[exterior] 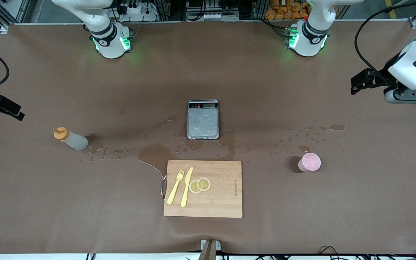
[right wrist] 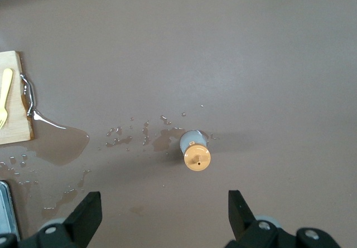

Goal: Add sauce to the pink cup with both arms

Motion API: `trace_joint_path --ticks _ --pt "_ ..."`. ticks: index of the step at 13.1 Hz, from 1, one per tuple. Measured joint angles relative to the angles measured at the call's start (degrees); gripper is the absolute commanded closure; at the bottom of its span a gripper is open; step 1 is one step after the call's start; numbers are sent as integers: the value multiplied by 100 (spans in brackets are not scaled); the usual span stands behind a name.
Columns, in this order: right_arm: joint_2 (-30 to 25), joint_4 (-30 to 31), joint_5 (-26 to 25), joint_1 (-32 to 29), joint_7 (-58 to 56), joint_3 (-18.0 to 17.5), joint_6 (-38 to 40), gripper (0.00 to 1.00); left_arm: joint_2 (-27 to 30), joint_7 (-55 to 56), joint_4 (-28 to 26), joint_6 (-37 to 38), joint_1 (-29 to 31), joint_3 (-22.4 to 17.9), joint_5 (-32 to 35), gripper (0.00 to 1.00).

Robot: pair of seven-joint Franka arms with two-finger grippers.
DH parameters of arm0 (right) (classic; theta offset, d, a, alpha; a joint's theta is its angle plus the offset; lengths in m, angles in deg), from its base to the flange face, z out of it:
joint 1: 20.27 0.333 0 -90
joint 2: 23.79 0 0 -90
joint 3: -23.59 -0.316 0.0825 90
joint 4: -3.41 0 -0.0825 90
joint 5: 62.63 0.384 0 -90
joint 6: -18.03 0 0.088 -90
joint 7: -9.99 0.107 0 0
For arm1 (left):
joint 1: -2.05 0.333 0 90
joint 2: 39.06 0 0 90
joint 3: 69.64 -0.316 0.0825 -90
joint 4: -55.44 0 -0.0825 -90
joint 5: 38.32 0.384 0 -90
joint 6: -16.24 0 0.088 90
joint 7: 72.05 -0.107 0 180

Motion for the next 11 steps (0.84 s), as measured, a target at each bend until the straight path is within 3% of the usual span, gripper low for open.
trace_joint_path --ticks 11 --pt "0 -5 -4 -70 0 2 -22 0 -6 110 -15 275 64 4 0 0"
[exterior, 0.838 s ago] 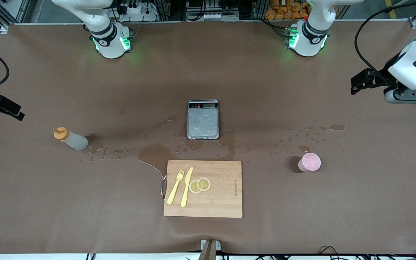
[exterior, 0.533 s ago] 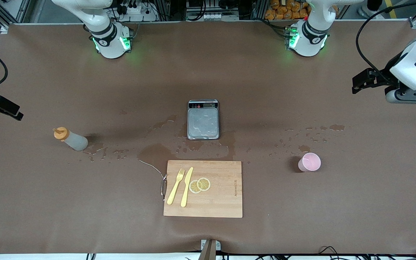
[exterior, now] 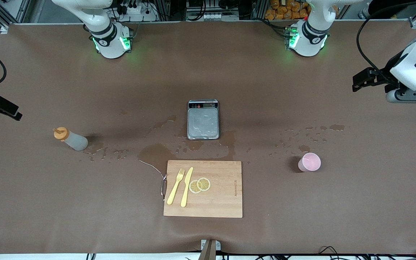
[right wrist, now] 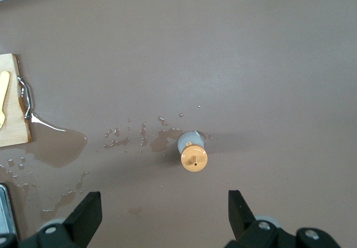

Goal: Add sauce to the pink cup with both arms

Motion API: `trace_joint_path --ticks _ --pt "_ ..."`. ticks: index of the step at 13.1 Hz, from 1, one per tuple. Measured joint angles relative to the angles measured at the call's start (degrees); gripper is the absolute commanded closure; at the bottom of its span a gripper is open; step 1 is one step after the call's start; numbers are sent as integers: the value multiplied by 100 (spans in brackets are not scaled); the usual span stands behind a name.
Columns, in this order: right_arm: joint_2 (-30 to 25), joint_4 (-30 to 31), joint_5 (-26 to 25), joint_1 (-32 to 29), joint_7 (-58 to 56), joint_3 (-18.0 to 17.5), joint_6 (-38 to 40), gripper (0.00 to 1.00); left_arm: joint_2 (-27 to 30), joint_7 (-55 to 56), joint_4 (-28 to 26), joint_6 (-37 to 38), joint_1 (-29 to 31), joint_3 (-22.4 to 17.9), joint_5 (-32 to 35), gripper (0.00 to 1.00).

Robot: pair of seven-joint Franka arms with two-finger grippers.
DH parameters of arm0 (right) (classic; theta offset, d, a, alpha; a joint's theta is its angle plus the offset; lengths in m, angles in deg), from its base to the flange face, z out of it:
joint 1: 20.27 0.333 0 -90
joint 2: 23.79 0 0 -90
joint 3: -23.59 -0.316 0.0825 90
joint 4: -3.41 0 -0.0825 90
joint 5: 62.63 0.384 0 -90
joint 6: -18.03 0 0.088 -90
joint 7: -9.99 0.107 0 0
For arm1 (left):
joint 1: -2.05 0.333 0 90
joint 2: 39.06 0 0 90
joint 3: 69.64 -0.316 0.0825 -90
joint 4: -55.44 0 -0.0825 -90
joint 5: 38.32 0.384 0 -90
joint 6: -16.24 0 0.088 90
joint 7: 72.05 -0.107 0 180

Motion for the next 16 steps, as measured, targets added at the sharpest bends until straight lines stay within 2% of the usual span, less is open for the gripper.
trace_joint_path --ticks 5,11,16 --pt "38 -5 -93 -311 1 6 -36 0 -115 15 -14 17 0 33 -2 0" --pt "501 6 -260 -798 0 21 -374 0 -560 51 -39 4 10 10 -2 0" --pt "587 5 -271 -1321 32 30 -460 0 -997 75 -35 -468 140 -125 -2 0"
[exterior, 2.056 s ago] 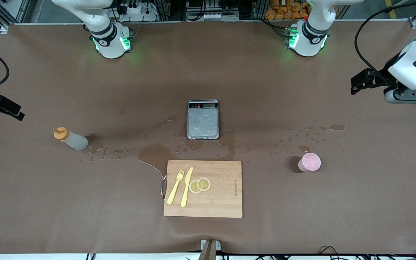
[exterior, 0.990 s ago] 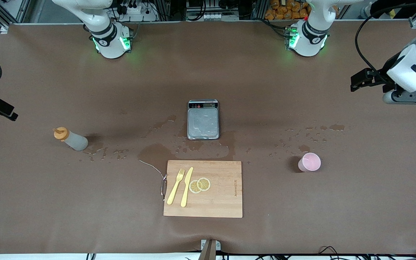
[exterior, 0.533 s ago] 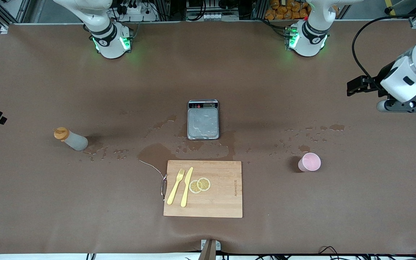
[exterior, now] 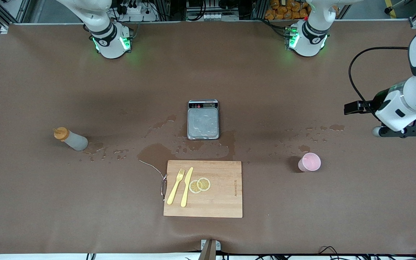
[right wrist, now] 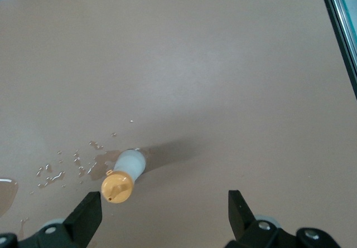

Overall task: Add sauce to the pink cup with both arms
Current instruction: 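Reach the left gripper down to the pink cup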

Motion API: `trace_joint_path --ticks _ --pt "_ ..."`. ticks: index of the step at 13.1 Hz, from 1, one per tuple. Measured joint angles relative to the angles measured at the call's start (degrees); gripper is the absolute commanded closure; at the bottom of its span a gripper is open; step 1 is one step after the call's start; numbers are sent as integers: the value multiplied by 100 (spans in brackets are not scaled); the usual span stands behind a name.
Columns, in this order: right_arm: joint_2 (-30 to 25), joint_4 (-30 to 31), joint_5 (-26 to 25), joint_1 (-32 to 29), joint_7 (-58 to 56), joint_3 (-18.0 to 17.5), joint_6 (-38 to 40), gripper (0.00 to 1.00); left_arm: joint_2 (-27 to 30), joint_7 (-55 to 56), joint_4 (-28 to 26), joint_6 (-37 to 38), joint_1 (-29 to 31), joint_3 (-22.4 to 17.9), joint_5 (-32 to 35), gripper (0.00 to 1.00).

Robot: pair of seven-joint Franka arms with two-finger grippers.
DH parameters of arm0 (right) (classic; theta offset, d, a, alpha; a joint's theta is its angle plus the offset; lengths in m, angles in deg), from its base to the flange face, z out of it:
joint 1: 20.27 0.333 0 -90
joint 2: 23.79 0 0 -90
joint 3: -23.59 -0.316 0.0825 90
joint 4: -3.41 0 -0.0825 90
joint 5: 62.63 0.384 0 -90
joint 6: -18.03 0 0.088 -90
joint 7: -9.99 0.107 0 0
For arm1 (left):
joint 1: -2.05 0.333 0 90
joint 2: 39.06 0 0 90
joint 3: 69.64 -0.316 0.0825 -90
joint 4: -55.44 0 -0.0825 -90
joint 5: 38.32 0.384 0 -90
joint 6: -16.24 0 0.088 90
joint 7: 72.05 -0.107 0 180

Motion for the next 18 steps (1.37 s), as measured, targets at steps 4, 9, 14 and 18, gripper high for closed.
trace_joint_path --ticks 4,9,14,18 --pt "211 -11 -2 -497 12 10 -81 0 -261 0 -22 -199 -6 3 0 0" --pt "501 -102 112 -869 72 7 -84 0 -1198 258 -53 -504 -247 78 0 0" --pt "820 -123 673 -1091 767 7 163 0 -1495 835 -51 -1143 -295 70 0 0" --pt "1251 -131 1431 -1357 995 7 266 0 -1720 1356 -37 -1622 -127 9 -351 0"
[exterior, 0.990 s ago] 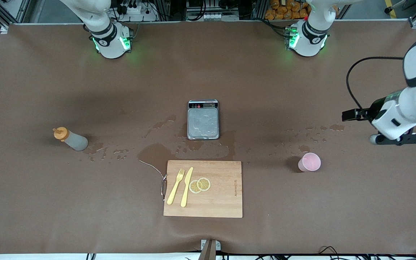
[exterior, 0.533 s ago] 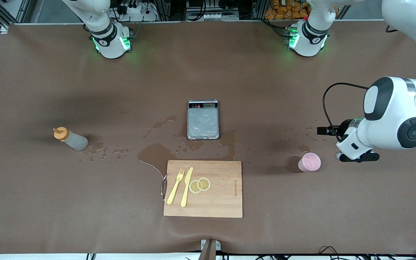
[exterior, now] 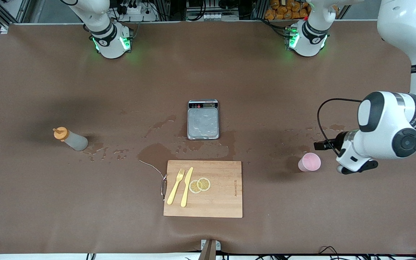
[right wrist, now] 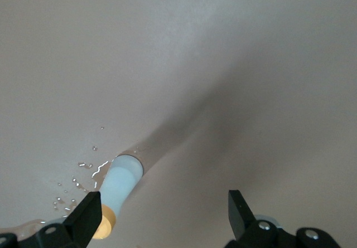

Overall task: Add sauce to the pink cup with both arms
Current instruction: 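Reach the left gripper down to the pink cup, then grasp the pink cup with the left gripper while the right gripper grasps the bottle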

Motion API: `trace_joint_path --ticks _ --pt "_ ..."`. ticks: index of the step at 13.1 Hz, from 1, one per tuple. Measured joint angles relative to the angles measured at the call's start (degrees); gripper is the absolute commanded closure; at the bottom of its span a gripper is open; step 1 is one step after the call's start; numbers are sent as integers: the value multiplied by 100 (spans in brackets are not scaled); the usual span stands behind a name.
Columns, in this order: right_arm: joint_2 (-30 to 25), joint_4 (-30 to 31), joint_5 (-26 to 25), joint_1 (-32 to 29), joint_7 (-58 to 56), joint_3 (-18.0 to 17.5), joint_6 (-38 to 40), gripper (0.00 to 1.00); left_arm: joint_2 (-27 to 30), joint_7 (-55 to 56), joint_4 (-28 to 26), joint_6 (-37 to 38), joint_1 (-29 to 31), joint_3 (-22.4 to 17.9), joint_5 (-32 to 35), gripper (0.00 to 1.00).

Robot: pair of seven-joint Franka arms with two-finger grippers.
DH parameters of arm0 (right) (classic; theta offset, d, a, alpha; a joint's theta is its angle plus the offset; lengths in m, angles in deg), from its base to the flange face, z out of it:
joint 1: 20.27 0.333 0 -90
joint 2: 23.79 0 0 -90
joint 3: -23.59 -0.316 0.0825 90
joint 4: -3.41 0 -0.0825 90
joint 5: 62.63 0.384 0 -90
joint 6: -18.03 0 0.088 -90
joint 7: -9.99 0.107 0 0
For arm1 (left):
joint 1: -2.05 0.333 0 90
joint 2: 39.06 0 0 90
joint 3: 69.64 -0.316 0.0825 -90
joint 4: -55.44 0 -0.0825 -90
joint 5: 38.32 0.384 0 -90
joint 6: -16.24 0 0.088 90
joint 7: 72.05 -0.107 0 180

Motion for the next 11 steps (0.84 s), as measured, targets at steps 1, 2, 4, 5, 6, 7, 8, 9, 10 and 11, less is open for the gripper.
trace_joint_path --ticks 1,2,4,5,6,7,8,9,10,11 --pt "159 -1 252 -80 58 0 5 0 -9 151 6 -110 91 -8 -181 0" --pt "327 -4 542 -169 107 0 7 0 -30 453 8 -199 144 -11 -263 0" --pt "612 -17 1048 -357 204 0 30 0 -157 1262 7 -429 124 -8 -136 0" --pt "724 -22 1369 -436 311 -1 57 0 -251 1561 7 -499 91 6 34 0" --pt "829 -26 1698 -512 406 0 78 0 -347 1792 10 -551 57 11 114 0" --pt "929 -29 1981 -579 485 -1 102 0 -428 1953 12 -604 44 11 130 0" --pt "1043 -31 2206 -635 562 0 140 0 -500 2057 27 -670 48 6 132 0" --pt "1169 -33 2374 -673 631 -1 195 0 -568 2121 66 -706 54 1 132 0" --pt "1319 -40 2542 -701 726 -1 265 0 -629 2162 124 -716 54 1 132 0" --pt "1472 -62 2716 -726 825 -2 355 0 -677 2180 171 -724 51 1 132 0"
